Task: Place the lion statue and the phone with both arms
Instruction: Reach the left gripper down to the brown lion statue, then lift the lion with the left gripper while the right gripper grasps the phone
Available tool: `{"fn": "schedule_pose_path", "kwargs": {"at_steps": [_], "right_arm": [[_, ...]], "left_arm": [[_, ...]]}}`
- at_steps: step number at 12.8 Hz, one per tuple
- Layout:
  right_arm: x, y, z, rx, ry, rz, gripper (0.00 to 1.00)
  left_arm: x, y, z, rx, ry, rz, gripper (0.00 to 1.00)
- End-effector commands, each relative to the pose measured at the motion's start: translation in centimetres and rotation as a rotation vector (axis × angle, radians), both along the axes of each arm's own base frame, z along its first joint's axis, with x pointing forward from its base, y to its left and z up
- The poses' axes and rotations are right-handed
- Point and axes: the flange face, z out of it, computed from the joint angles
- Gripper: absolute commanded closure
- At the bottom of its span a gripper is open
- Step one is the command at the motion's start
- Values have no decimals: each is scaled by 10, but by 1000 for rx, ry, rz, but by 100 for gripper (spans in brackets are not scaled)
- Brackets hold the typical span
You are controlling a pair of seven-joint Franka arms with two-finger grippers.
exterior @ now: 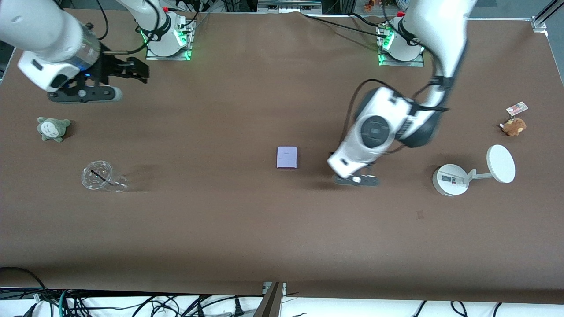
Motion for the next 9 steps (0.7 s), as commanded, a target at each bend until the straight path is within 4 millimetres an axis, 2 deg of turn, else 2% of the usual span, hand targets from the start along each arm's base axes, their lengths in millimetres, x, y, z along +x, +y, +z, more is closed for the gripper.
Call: {"fn": "schedule_pose_path", "kwargs": {"at_steps": [1, 4, 6, 7, 8, 9], "right_arm": [[9, 47, -26, 0, -1, -14, 0], [18, 115, -81, -5, -12, -60, 0], [26, 149, -116, 52, -6, -78, 0], [28, 168, -135, 60, -21, -88, 0], [30, 186, -154, 69, -37, -96, 0], [32, 202, -175, 75, -50, -109, 0]], "left_arm": [[18, 78, -2, 3, 19, -30, 99], [29, 140, -31, -15, 43, -41, 99], [24, 157, -53, 11, 18, -100, 98], [24, 188, -66, 32, -15, -128, 97], [20, 196, -76, 21, -32, -146, 97], [19, 196, -79, 24, -38, -155, 97]]}}
